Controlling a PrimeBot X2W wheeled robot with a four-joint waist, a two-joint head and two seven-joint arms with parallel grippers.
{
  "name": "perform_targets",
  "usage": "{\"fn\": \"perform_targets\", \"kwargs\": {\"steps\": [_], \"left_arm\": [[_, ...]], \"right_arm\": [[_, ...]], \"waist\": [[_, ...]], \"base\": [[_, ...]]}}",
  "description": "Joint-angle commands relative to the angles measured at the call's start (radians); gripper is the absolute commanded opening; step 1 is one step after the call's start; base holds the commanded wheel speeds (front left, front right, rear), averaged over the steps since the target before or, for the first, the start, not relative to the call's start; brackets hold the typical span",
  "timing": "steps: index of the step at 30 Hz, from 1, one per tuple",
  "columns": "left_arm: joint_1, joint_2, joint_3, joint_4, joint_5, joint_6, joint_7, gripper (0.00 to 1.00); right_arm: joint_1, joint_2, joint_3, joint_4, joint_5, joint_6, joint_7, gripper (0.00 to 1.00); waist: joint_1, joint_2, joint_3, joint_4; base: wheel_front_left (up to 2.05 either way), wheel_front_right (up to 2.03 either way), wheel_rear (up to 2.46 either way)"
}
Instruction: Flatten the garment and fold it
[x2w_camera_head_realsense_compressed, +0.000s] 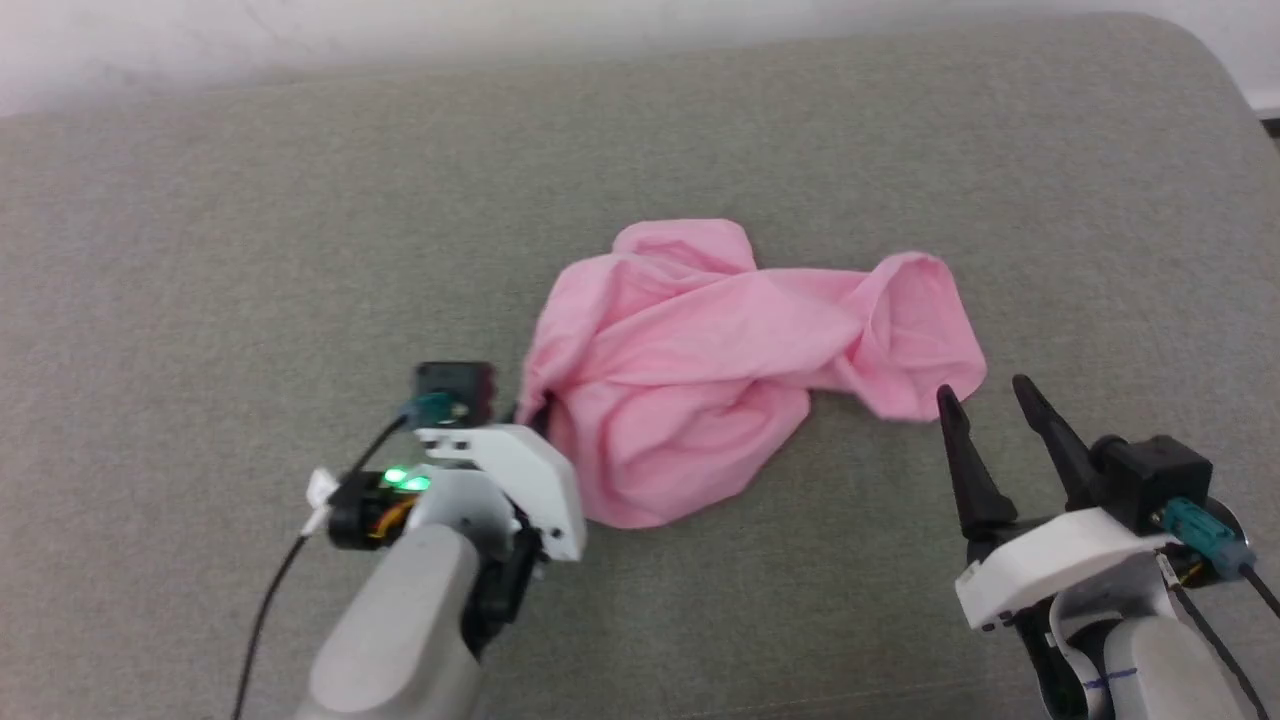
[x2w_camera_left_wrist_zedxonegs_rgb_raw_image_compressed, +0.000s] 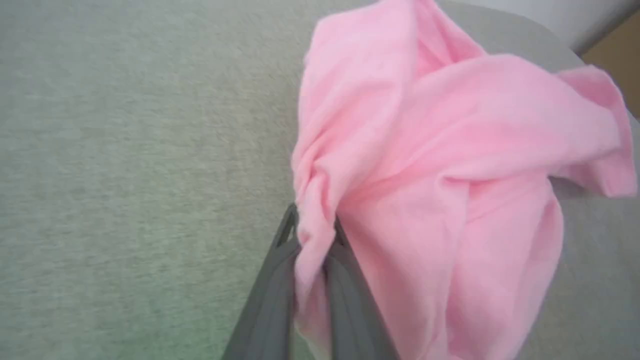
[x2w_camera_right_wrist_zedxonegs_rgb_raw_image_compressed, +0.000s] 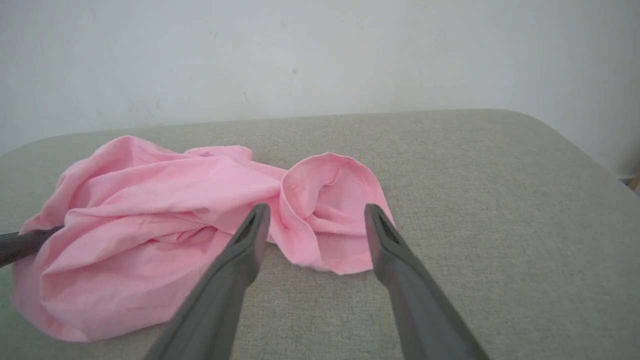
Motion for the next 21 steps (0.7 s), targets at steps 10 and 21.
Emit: {"fn": "perform_targets", "kwargs": {"steps": [10,21], "left_arm": [[0.110,0.096,0.162,-0.105,-0.010,0.131,-0.148,0.00],[0.197,0.077,0.195,-0.184,-0.039,0.098,-0.340,1.00]], "right_arm": [[-0.055,0.002,0.068,0.016,0.001,-0.001,0.028,1.00],[-0.098,0.002,0.213,0.041,0.055,-0.001,0.137,1.00]], "waist": [[-0.0001,0.0000,-0.004,0.094],[-0.0001,0.0000,0.019,0.171]], "base": [[0.00,0.00,0.00],[0.00,0.00,0.00]]}}
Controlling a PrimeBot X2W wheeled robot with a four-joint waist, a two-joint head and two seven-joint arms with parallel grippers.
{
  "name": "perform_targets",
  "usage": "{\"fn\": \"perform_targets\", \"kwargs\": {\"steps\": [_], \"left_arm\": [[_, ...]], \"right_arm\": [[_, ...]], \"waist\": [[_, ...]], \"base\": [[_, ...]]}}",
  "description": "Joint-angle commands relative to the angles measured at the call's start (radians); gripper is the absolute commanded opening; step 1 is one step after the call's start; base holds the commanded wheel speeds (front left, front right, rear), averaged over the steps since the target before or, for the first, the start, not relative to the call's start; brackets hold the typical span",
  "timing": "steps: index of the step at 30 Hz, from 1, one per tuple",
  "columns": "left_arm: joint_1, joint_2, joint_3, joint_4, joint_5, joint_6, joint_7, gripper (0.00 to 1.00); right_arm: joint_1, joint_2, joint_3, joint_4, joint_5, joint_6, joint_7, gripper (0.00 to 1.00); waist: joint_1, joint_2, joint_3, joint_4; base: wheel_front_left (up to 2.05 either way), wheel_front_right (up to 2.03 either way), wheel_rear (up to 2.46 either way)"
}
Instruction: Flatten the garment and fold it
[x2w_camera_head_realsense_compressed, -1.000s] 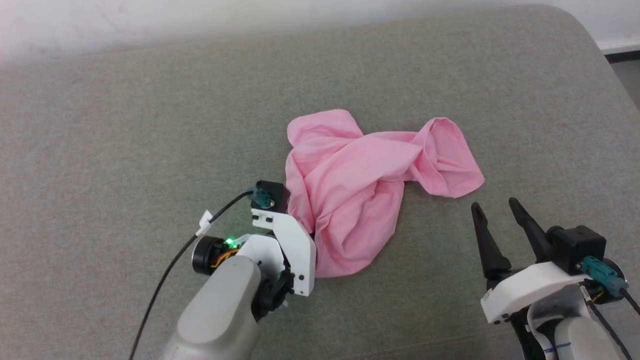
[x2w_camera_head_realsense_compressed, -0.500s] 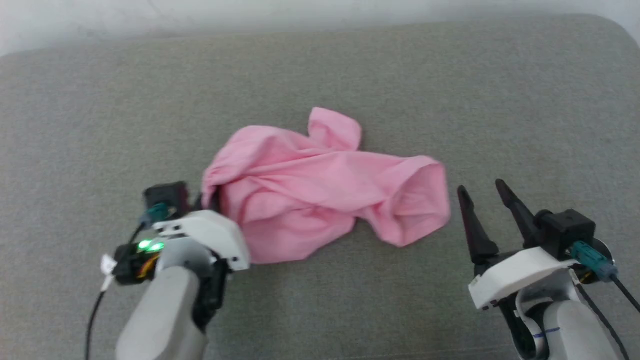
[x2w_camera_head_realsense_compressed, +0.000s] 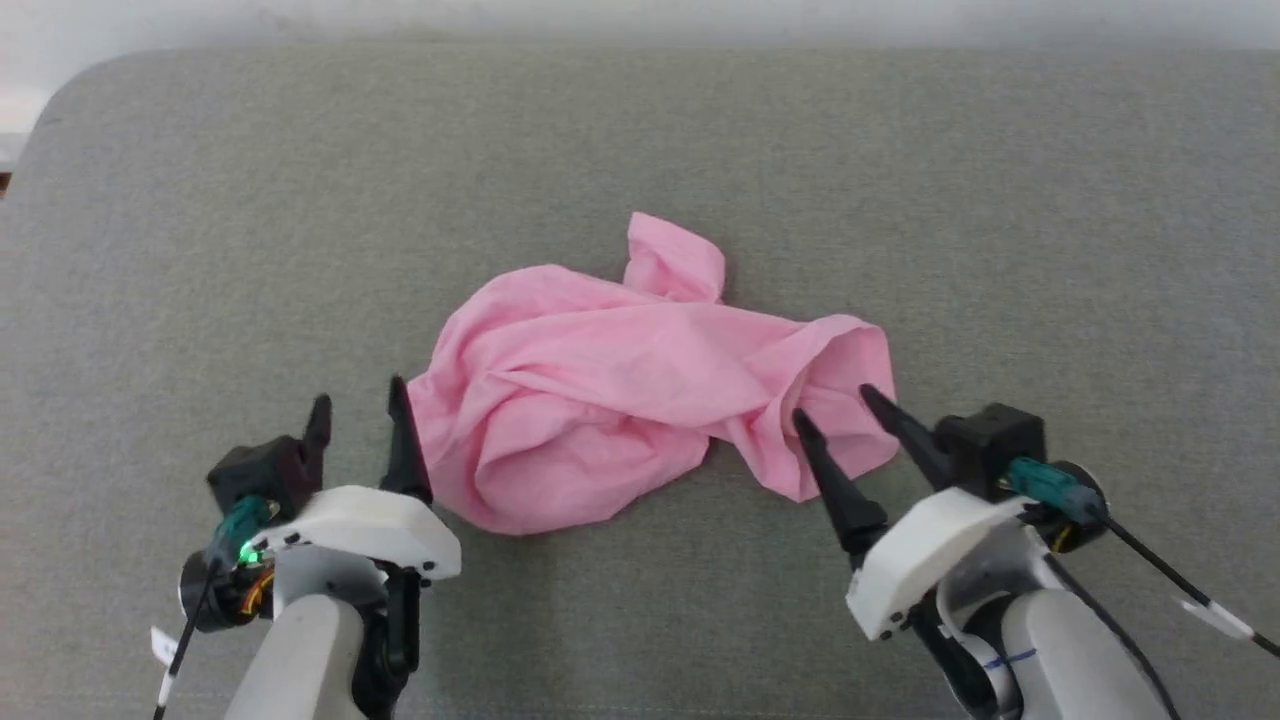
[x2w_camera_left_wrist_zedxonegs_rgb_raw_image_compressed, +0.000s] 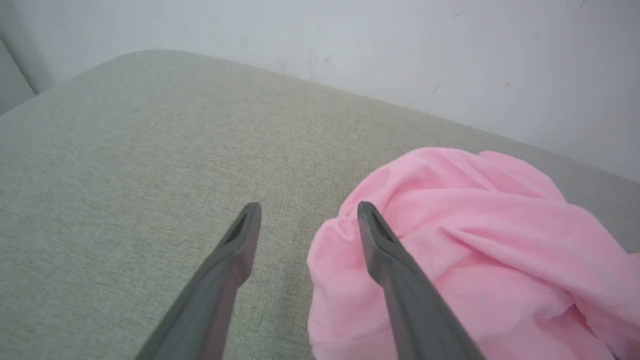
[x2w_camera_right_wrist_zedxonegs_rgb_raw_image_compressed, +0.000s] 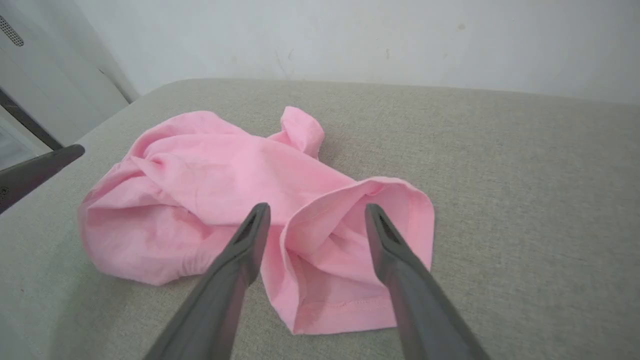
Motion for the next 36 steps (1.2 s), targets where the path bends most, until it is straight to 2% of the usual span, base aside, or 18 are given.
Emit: {"fn": "perform_targets", "kwargs": {"steps": [1,4,8,9,10,11,12,13,18,22,25,30,35,36], "left_arm": [[0.007,-0.005,0.010,-0.016,0.011,-0.007,-0.056,1.00],[0.002,-0.018,0.014,-0.040,0.042,-0.016,-0.115,1.00],[-0.003,-0.039,0.025,-0.057,0.071,-0.022,-0.127,1.00],[-0.005,-0.047,0.029,-0.065,0.082,-0.025,-0.128,1.00],[-0.004,-0.056,0.034,-0.074,0.094,-0.029,-0.129,1.00],[-0.002,-0.064,0.037,-0.082,0.104,-0.033,-0.129,1.00],[0.000,-0.072,0.041,-0.087,0.110,-0.039,-0.129,1.00],[0.003,-0.079,0.044,-0.089,0.116,-0.047,-0.129,1.00],[0.015,-0.100,0.066,-0.078,0.138,-0.072,-0.129,1.00],[0.023,-0.109,0.085,-0.064,0.152,-0.084,-0.129,1.00],[0.031,-0.113,0.096,-0.055,0.161,-0.092,-0.129,1.00],[0.049,-0.117,0.109,-0.045,0.172,-0.106,-0.129,1.00],[0.050,-0.116,0.110,-0.026,0.183,-0.125,-0.129,1.00],[0.049,-0.117,0.108,-0.022,0.185,-0.129,-0.129,1.00]], "right_arm": [[-0.022,0.001,0.007,0.010,0.011,-0.001,0.027,1.00],[-0.047,0.001,0.031,0.039,0.016,-0.001,0.120,1.00],[-0.069,0.001,0.040,0.070,0.001,-0.001,0.215,1.00],[-0.073,0.001,0.040,0.082,-0.005,-0.001,0.247,0.90],[-0.075,0.001,0.042,0.091,-0.009,-0.001,0.275,0.48],[-0.077,0.001,0.040,0.096,-0.012,-0.001,0.293,0.33],[-0.079,0.001,0.037,0.098,-0.014,-0.001,0.304,0.08],[-0.079,0.001,0.033,0.098,-0.017,-0.001,0.311,0.00],[-0.066,0.001,0.003,0.086,0.002,-0.001,0.303,0.00],[-0.016,0.001,-0.075,0.053,-0.001,-0.001,0.294,0.00],[0.056,0.001,-0.164,0.000,-0.017,-0.001,0.306,0.00],[0.192,0.001,-0.392,-0.106,-0.077,-0.001,0.352,0.00],[0.238,0.001,-0.531,-0.094,-0.089,-0.001,0.381,0.00],[0.236,0.001,-0.541,-0.084,-0.076,-0.001,0.374,0.39]], "waist": [[0.0000,0.0000,0.013,0.024],[0.0000,0.0000,0.024,0.046],[0.0000,0.0000,0.033,0.064],[0.0000,0.0000,0.035,0.069],[0.0000,0.0000,0.036,0.075],[0.0000,0.0000,0.038,0.079],[0.0000,0.0000,0.040,0.083],[0.0000,0.0000,0.042,0.085],[0.0000,0.0000,0.040,0.083],[0.0000,0.0000,0.020,0.074],[0.0000,0.0000,-0.002,0.070],[0.0000,0.0000,-0.027,0.050],[0.0000,0.0000,-0.035,0.019],[0.0000,0.0000,-0.037,0.013]], "base": [[0.00,0.00,0.00],[0.00,0.00,0.00],[0.00,0.00,0.00],[0.00,0.00,0.00],[0.00,0.00,0.00],[0.00,0.00,0.00],[0.00,0.00,0.00],[0.00,0.00,0.00],[0.00,0.00,0.00],[0.00,0.00,0.00],[0.00,0.00,0.00],[0.00,0.00,0.00],[0.00,0.00,0.00],[0.00,0.00,0.00]]}}
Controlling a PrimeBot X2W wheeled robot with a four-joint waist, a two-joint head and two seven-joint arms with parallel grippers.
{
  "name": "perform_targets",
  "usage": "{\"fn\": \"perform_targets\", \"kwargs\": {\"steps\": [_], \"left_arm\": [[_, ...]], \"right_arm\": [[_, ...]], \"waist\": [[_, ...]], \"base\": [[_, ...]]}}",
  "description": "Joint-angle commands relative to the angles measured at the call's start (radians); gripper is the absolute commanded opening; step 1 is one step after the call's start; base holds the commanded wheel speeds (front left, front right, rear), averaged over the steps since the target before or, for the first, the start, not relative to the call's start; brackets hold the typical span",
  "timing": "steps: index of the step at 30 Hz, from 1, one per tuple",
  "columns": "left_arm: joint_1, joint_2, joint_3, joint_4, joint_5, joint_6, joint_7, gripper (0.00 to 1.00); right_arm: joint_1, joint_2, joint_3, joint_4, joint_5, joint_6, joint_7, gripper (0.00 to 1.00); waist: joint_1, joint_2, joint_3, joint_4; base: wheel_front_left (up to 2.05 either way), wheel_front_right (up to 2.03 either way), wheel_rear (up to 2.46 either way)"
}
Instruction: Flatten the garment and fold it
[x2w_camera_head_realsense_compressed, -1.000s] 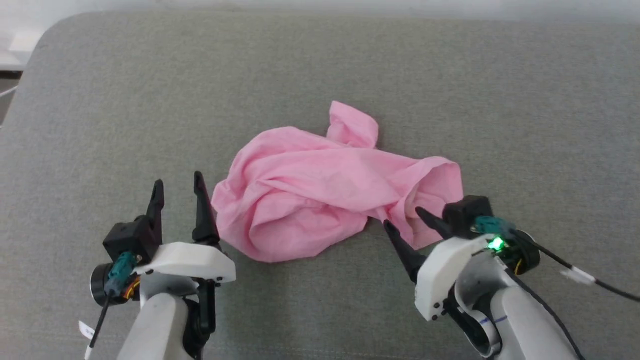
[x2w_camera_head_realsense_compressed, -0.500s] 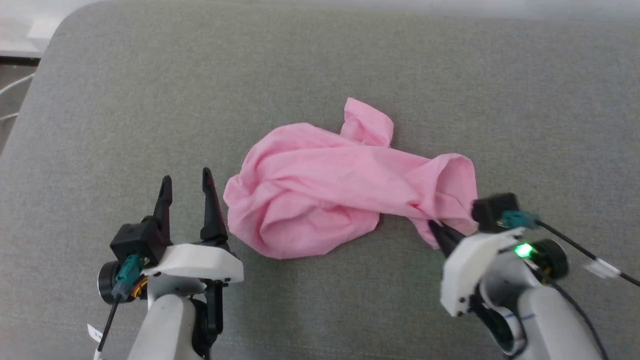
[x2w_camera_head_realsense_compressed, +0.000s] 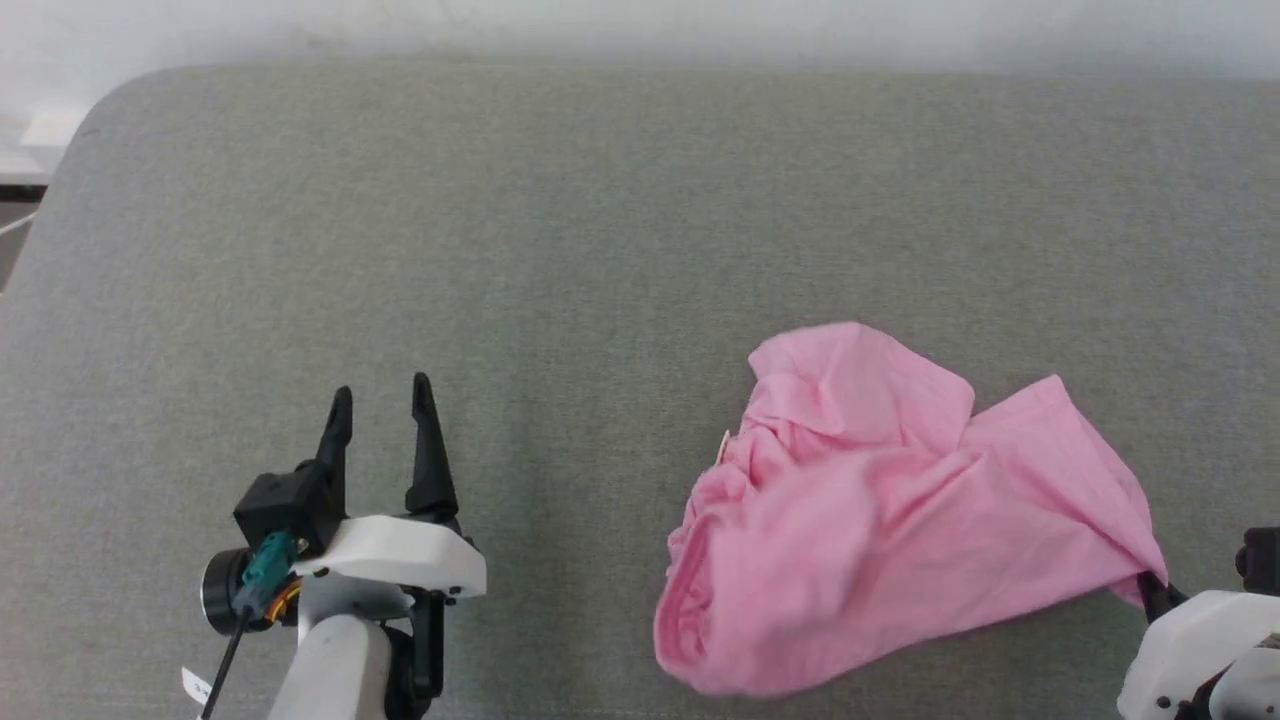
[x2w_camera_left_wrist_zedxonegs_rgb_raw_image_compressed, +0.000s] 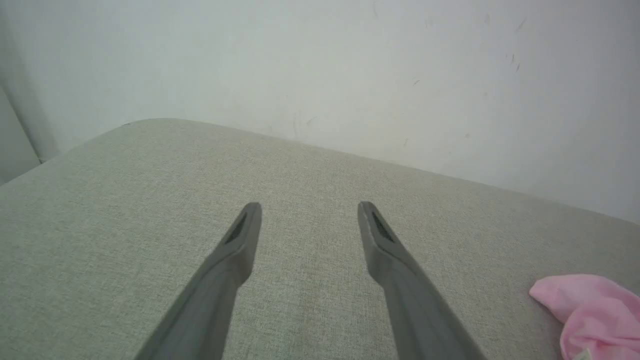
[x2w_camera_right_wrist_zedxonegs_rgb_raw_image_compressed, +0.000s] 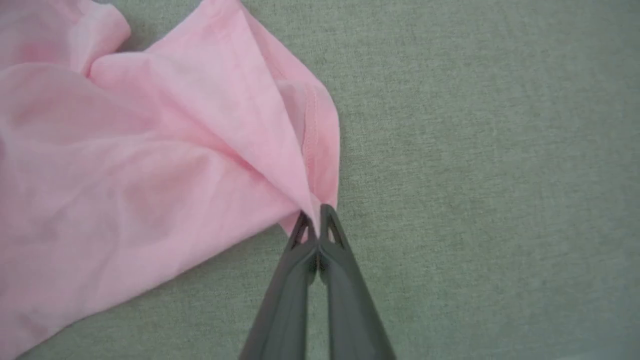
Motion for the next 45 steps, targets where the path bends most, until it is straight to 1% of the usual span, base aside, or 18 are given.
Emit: {"fn": "perform_targets", "kwargs": {"steps": [1,6,12,14,16,18,20,23,27,31,33,34,35,36,38,41,45], "left_arm": [[0.004,-0.002,-0.002,0.006,0.008,-0.008,-0.005,1.00],[-0.006,-0.004,-0.034,0.024,0.011,-0.029,-0.005,1.00],[-0.026,-0.008,-0.111,0.033,0.012,-0.074,0.012,1.00],[-0.033,-0.010,-0.147,0.031,0.011,-0.096,0.026,1.00],[-0.037,-0.011,-0.193,0.031,0.006,-0.132,0.062,1.00],[-0.037,-0.012,-0.247,0.033,-0.008,-0.183,0.129,1.00],[-0.036,-0.012,-0.303,0.024,-0.023,-0.223,0.213,1.00],[-0.035,0.003,-0.373,-0.002,-0.042,-0.249,0.335,1.00],[-0.032,0.028,-0.426,-0.026,-0.065,-0.257,0.487,1.00],[-0.040,0.058,-0.446,-0.007,-0.043,-0.223,0.637,1.00],[-0.048,0.065,-0.455,0.004,-0.043,-0.216,0.700,1.00],[-0.053,0.068,-0.457,0.007,-0.045,-0.216,0.724,0.53],[-0.062,0.071,-0.456,0.005,-0.046,-0.216,0.733,0.13],[-0.075,0.075,-0.448,0.000,-0.044,-0.212,0.727,0.00],[-0.113,0.090,-0.418,-0.009,-0.023,-0.188,0.681,0.00],[-0.186,0.111,-0.351,-0.007,0.011,-0.132,0.580,0.00],[-0.301,0.138,-0.248,0.039,0.030,-0.062,0.453,0.00]], "right_arm": [[-0.004,0.000,-0.001,0.007,0.007,-0.001,-0.009,1.00],[-0.026,0.000,-0.022,0.046,0.062,-0.001,-0.119,1.00],[-0.053,0.000,0.005,0.026,0.057,-0.001,-0.274,1.00],[-0.062,0.000,0.015,0.014,0.055,-0.001,-0.312,1.00],[-0.069,0.000,0.023,0.004,0.057,-0.001,-0.338,1.00],[-0.073,0.000,0.031,-0.006,0.056,-0.001,-0.351,1.00],[-0.076,0.000,0.040,-0.018,0.058,-0.001,-0.358,1.00],[-0.077,0.000,0.055,-0.039,0.063,-0.001,-0.355,1.00],[-0.083,0.000,0.078,-0.054,0.072,-0.001,-0.351,1.00],[-0.088,0.000,0.101,-0.071,0.084,-0.001,-0.347,1.00],[-0.093,0.000,0.111,-0.070,0.089,-0.001,-0.348,1.00],[-0.096,0.000,0.117,-0.071,0.092,-0.001,-0.348,1.00],[-0.099,0.000,0.123,-0.072,0.094,-0.001,-0.350,1.00],[-0.102,0.000,0.129,-0.074,0.096,-0.001,-0.350,1.00],[-0.111,0.000,0.141,-0.073,0.102,-0.001,-0.353,1.00],[-0.124,0.000,0.156,-0.071,0.107,-0.001,-0.358,1.00],[-0.141,0.000,0.176,-0.067,0.113,-0.001,-0.363,1.00]], "waist": [[0.0001,0.0000,-0.007,-0.016],[0.0001,0.0000,-0.017,-0.037],[0.0001,0.0000,-0.020,-0.049],[0.0001,0.0000,-0.019,-0.050],[0.0001,0.0000,-0.019,-0.050],[0.0001,0.0000,-0.020,-0.048],[0.0001,0.0000,-0.019,-0.046],[0.0001,0.0000,-0.015,-0.043],[0.0001,0.0000,-0.006,-0.043],[0.0001,0.0000,0.011,-0.049],[0.0001,0.0000,0.021,-0.054],[0.0001,0.0000,0.027,-0.058],[0.0001,0.0000,0.034,-0.061],[0.0001,0.0000,0.041,-0.065],[0.0001,0.0000,0.054,-0.073],[0.0001,0.0000,0.073,-0.084],[0.0001,0.0000,0.100,-0.104]], "base": [[0.00,0.00,0.00],[0.00,0.00,0.00],[0.00,0.00,0.00],[0.00,0.00,0.00],[0.00,0.00,0.00],[0.00,0.00,0.00],[0.00,0.00,0.00],[0.00,0.00,0.00],[0.00,0.00,0.00],[0.00,0.00,0.00],[0.00,0.00,0.00],[0.00,0.00,0.00],[0.00,0.00,0.00],[0.00,0.00,0.00],[0.00,0.00,0.00],[0.00,0.00,0.00],[0.00,0.00,0.00]]}}
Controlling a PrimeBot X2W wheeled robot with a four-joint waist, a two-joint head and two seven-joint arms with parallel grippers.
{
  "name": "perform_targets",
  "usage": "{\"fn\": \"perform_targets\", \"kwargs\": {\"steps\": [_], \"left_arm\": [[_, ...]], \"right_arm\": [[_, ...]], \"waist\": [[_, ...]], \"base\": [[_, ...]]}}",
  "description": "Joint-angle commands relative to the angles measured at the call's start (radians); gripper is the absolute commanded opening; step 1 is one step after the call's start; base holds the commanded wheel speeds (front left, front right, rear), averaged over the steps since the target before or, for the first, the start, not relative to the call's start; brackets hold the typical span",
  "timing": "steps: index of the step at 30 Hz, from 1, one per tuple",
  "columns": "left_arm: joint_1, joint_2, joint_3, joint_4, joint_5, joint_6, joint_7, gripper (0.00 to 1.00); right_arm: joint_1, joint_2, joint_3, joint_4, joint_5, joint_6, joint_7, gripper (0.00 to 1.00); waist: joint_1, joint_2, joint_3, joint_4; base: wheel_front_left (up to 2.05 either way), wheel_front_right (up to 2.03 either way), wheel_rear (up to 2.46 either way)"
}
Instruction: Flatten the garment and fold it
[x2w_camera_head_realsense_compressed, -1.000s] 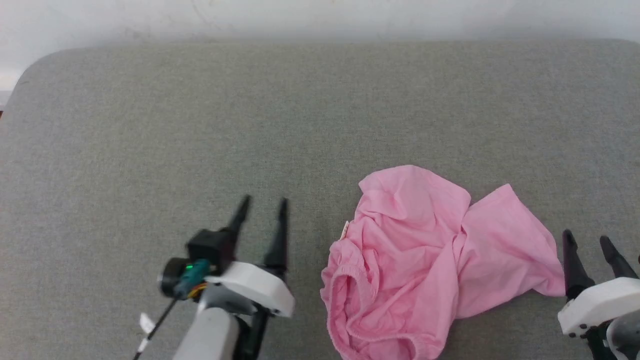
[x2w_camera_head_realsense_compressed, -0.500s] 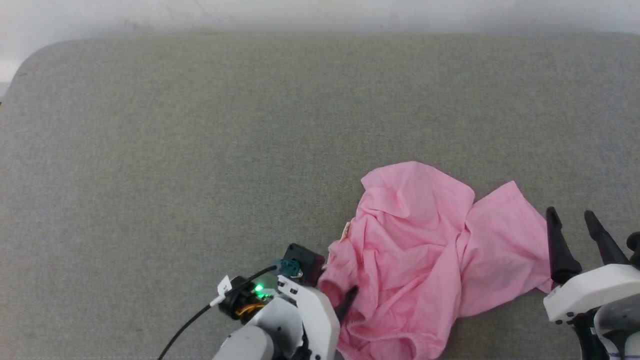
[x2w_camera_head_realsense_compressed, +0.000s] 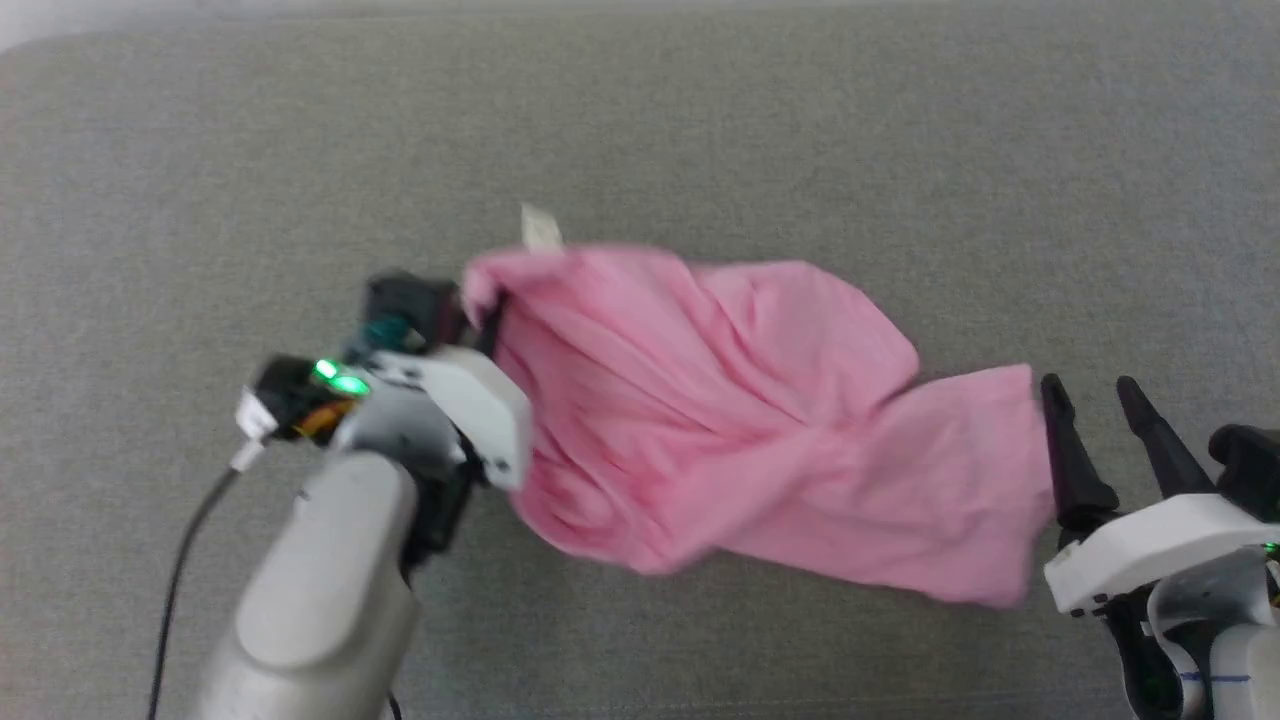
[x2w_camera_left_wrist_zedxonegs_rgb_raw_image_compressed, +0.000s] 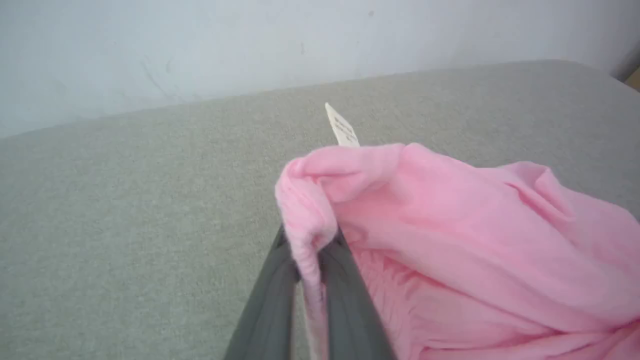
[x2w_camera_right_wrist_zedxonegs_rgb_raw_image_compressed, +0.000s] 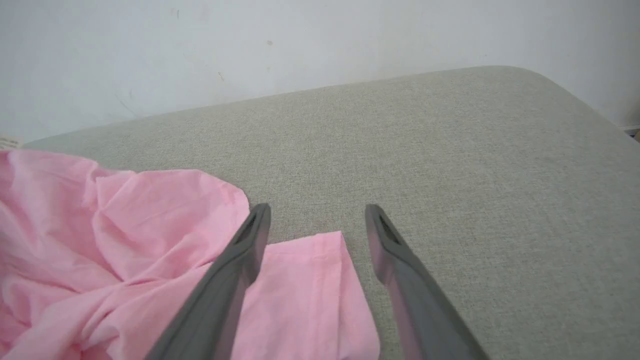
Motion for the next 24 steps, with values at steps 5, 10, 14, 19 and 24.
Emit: {"fn": "perform_targets", "kwargs": {"steps": [5,10,14,19,24], "left_arm": [[-0.136,0.031,0.094,0.092,-0.004,0.050,-0.102,0.00],[-0.254,0.039,0.172,0.235,-0.045,0.069,-0.179,0.00],[-0.272,0.022,0.192,0.338,-0.088,0.035,-0.243,1.00],[-0.216,-0.007,0.179,0.350,-0.093,0.020,-0.325,1.00],[-0.098,-0.051,0.144,0.272,-0.092,0.009,-0.402,1.00]], "right_arm": [[-0.030,-0.001,0.019,0.006,0.012,-0.001,-0.010,1.00],[-0.046,-0.001,0.043,0.012,0.014,-0.001,-0.015,1.00],[-0.053,-0.001,0.058,0.017,0.009,-0.001,-0.017,1.00],[-0.045,-0.001,0.052,0.012,0.001,-0.001,-0.013,1.00],[-0.026,-0.001,0.045,-0.001,-0.011,-0.001,0.001,1.00]], "waist": [[-0.0001,0.0000,0.048,-0.038],[-0.0001,0.0000,0.081,-0.057],[-0.0001,0.0000,0.082,-0.052],[-0.0001,0.0000,0.055,-0.021],[-0.0001,0.0000,0.005,0.032]], "base": [[0.00,0.00,0.00],[0.00,0.00,0.00],[0.00,0.00,0.00],[0.00,0.00,0.00],[0.00,0.00,0.00]]}}
